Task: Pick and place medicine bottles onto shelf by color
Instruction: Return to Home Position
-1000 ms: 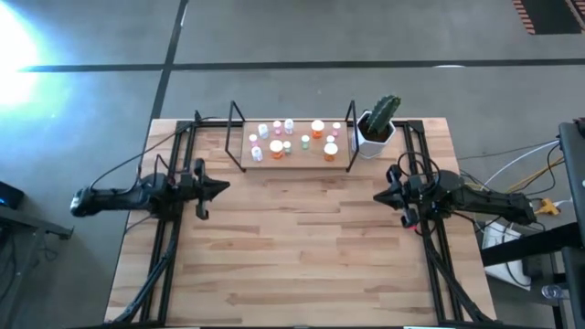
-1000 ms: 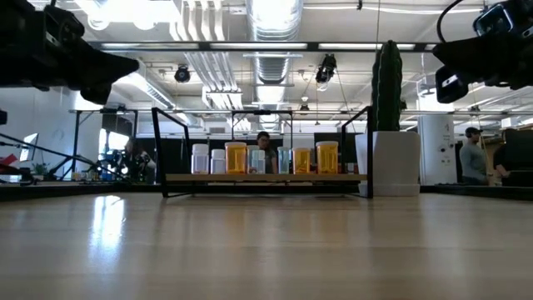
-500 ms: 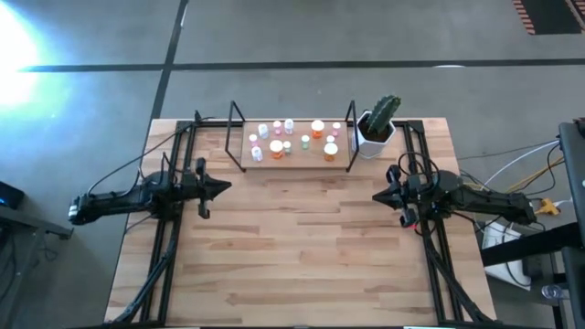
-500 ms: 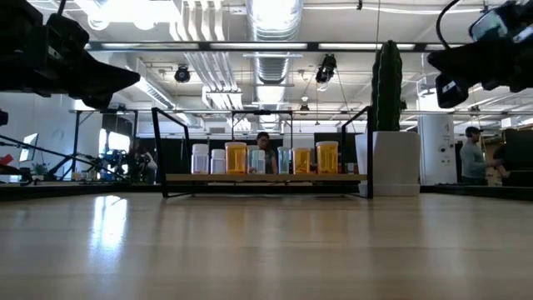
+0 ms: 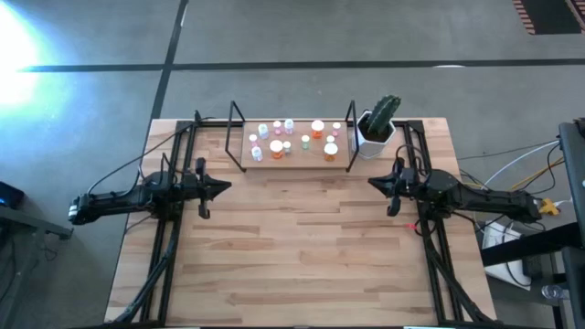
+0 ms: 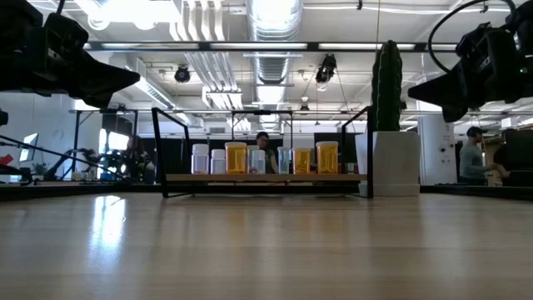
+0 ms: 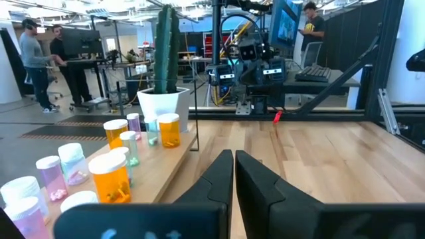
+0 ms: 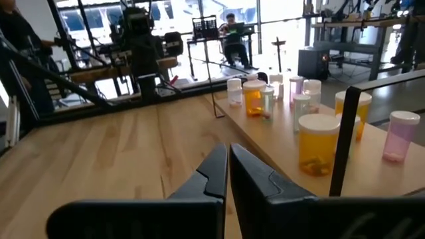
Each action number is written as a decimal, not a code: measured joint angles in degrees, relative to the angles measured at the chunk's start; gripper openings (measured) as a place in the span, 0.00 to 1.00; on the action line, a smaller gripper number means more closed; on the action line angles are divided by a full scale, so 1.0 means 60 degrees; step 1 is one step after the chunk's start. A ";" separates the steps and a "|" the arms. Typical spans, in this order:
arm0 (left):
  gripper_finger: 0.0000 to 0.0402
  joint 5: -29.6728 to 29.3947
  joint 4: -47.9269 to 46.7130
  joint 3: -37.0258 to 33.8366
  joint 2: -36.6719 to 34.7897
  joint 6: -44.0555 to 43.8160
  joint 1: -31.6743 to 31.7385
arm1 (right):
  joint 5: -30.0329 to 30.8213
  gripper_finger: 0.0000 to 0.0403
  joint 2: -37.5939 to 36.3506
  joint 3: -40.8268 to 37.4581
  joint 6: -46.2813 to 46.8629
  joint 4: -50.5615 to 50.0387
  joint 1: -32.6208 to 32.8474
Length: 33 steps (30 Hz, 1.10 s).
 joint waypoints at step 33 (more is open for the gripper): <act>0.00 0.0005 0.0151 -0.0004 0.1423 -0.0830 0.0001 | 0.0018 0.02 0.0455 -0.0004 -0.0190 0.0025 0.0000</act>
